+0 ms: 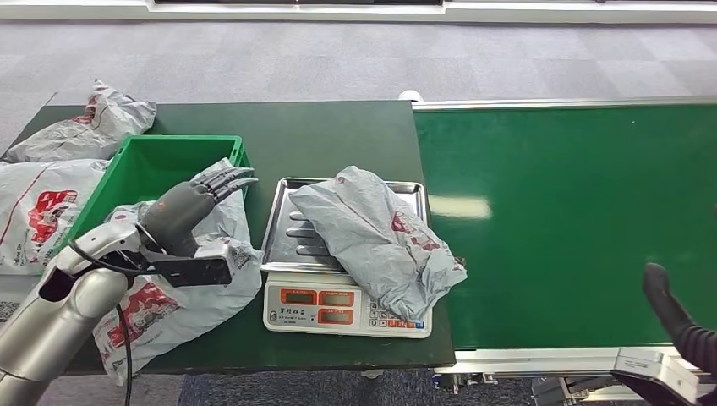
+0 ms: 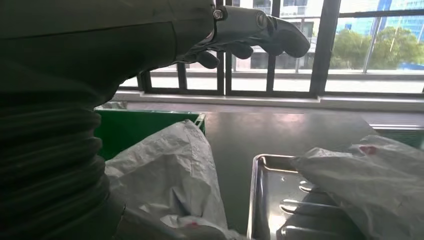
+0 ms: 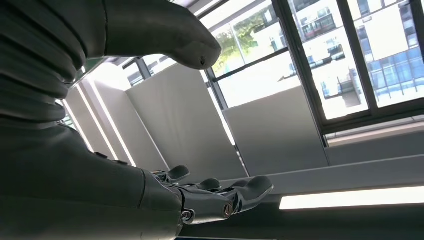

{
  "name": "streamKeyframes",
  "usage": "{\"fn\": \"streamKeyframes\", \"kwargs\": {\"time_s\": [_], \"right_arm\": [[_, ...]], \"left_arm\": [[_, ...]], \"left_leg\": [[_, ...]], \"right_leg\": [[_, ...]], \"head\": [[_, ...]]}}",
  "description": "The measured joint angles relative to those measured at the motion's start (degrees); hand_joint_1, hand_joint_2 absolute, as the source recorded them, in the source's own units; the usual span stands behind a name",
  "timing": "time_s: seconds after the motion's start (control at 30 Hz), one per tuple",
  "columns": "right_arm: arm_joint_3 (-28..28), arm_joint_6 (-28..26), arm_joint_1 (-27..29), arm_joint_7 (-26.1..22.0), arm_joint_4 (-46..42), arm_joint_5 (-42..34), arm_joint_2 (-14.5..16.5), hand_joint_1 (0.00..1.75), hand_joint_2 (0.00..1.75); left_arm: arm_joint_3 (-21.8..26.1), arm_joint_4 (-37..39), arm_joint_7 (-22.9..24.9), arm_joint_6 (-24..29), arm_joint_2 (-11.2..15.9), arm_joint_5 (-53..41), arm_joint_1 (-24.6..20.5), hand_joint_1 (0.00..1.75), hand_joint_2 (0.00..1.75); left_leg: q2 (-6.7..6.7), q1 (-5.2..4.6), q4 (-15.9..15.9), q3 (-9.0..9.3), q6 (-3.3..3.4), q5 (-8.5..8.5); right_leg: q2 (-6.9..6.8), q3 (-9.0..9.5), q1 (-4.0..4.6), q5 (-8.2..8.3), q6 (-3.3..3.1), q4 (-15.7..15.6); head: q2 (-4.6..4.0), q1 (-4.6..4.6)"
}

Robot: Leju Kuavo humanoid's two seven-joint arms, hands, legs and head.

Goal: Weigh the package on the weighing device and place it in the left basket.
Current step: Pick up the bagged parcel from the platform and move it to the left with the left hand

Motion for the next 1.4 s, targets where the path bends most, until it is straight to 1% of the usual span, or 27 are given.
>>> {"fn": "streamKeyframes", "kwargs": {"time_s": [0.07,0.17,0.23,0.3,0.37,0.47,0.6,0.73,0.87,1.03,1.13,1.3,1.4], "right_arm": [[-0.83,0.43,0.44,-0.24,-0.03,-1.12,-0.41,0.0,1.75],[-2.64,1.68,1.88,-0.78,-0.52,-2.57,-0.84,0.0,1.75],[-4.18,2.48,3.32,-1.21,-1.34,-3.58,-0.87,0.0,1.75],[-6.11,3.35,4.99,-1.64,-2.49,-5.26,-0.87,0.0,1.75],[-8.54,5.14,6.39,-2.31,-3.84,-7.19,-0.8,0.0,1.75],[-12.38,8.84,7.44,-3.71,-5.73,-9.21,-0.26,0.0,1.75],[-14.88,10.7,7.58,-5.07,-6.69,-9.09,0.95,0.0,1.75],[-15.1,8.95,7.58,-5.51,-6.69,-7.14,2.05,0.0,1.75],[-14.92,6.82,7.59,-4.98,-6.62,-5.95,2.34,0.0,1.75],[-13.62,5.58,7.63,-4.99,-6.25,-3.97,3.08,0.0,1.75],[-11.55,4.28,6.93,-5.01,-5.22,-1.98,3.48,0.0,1.75],[-4.76,1.14,3.84,-4.07,-1.24,1.4,3.74,0.0,1.75],[-0.39,-0.83,0.74,-2.98,1.88,2.91,3.68,0.0,1.75]], "left_arm": [[-2.87,0.8,1.58,-2.42,0.77,3.95,-5.6,0.0,1.75],[-8.12,2.49,4.16,-4.14,0.32,9.15,-14.3,0.0,1.75],[-11.74,4.07,5.96,-4.9,-1.2,12.65,-19.95,0.0,1.75],[-15.1,5.81,7.52,-5.23,-3.34,15.89,-24.73,0.0,1.75],[-18.16,7.33,8.35,-5.06,-5.47,18.12,-28.07,0.0,1.75],[-22.64,9.72,8.41,-4.19,-8.39,20.39,-31.16,0.0,1.75],[-27.22,13.21,7.06,-2.92,-12.06,21.76,-32.55,0.0,1.75],[-30.84,17.67,4.49,-2.91,-15.85,21.89,-32.44,0.0,1.75],[-34.08,22.21,1.78,-3.01,-19.91,21.86,-30.83,0.0,1.75],[-36.71,26.86,-0.65,-2.9,-24.46,21.55,-28.53,0.0,1.75],[-37.55,28.84,-1.62,-2.82,-26.84,20.95,-27.76,0.0,1.75],[-38.51,31.63,-2.4,-1.61,-31.12,19.03,-26.45,0.0,1.75],[-38.7,33.86,-3.31,-0.16,-33.54,17.74,-25.67,0.0,1.75]], "left_leg": [[-0.12,0.0,0.03,-0.07,0.01,0.05],[-0.24,-0.01,0.08,-0.14,0.01,0.07],[-0.28,-0.03,0.12,-0.19,0.02,0.06],[-0.3,-0.06,0.14,-0.22,0.03,0.06],[-0.25,-0.12,0.14,-0.22,0.05,0.04],[-0.09,-0.15,0.14,-0.21,0.08,0.02],[-0.06,-0.15,0.13,-0.2,0.08,0.02],[-0.07,-0.15,0.13,-0.2,0.09,0.03],[-0.1,-0.16,0.13,-0.2,0.11,0.04],[-0.1,-0.17,0.13,-0.24,0.12,0.03],[-0.1,-0.17,0.12,-0.24,0.12,0.03],[-0.1,-0.18,0.12,-0.28,0.15,0.05],[-0.07,-0.18,0.12,-0.26,0.19,0.07]], "right_leg": [[-0.11,-0.03,-0.01,0.02,0.02,0.0],[-0.2,-0.05,-0.02,0.04,0.05,-0.01],[-0.21,-0.06,-0.03,0.06,0.07,-0.01],[-0.23,-0.07,-0.06,0.06,0.08,-0.01],[-0.21,-0.09,-0.12,0.07,0.09,-0.01],[-0.11,-0.14,-0.16,0.09,0.13,-0.02],[-0.08,-0.15,-0.15,0.1,0.14,-0.02],[-0.08,-0.13,-0.16,0.1,0.14,-0.01],[-0.08,-0.1,-0.16,0.11,0.15,-0.01],[-0.08,-0.12,-0.18,0.11,0.16,-0.02],[-0.08,-0.12,-0.17,0.11,0.16,-0.02],[-0.1,-0.09,-0.17,0.13,0.19,-0.01],[-0.09,-0.09,-0.17,0.15,0.22,-0.01]], "head": [[0.0,0.01],[0.0,0.01],[0.0,0.01],[0.0,0.02],[0.0,0.02],[0.0,0.01],[0.0,0.02],[0.0,0.01],[0.0,0.02],[0.0,0.02],[0.0,0.02],[0.0,0.02],[0.0,0.01]]}}
